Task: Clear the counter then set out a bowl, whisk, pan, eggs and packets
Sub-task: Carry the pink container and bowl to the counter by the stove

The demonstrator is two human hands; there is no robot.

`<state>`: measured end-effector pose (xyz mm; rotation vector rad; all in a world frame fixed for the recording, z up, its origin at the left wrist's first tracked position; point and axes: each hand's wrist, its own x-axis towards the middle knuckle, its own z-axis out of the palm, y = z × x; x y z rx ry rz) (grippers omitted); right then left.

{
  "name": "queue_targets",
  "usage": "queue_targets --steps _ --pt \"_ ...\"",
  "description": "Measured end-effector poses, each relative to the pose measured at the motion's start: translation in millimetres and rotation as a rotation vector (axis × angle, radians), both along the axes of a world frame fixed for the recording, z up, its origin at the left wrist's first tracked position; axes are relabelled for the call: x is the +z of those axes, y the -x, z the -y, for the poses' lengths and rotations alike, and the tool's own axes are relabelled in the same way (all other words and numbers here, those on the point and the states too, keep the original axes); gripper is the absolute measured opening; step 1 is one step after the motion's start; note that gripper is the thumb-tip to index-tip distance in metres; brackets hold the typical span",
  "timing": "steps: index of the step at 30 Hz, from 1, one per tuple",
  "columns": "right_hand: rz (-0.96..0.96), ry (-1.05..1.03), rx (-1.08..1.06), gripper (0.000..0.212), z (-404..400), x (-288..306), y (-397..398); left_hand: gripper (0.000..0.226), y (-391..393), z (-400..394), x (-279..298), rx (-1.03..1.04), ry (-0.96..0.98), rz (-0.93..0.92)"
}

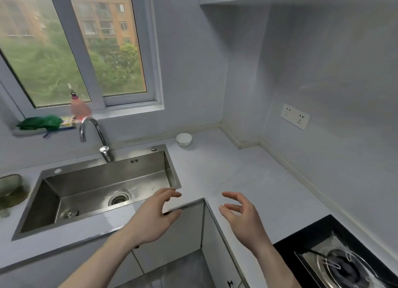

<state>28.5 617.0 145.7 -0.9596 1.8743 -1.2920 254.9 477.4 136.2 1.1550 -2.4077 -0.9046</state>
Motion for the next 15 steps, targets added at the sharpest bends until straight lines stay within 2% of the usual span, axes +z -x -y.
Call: queue_targets --steps 6,15 --pt "-0.042 -0.039 0.084 0.029 70 -6 37 0.037 22 61 -19 0.048 -0.048 0.002" --pt "-0.083 -0.133 0.072 0.029 144 -23 74 0.038 46 175 -57 0.04 -0.088 0.145"
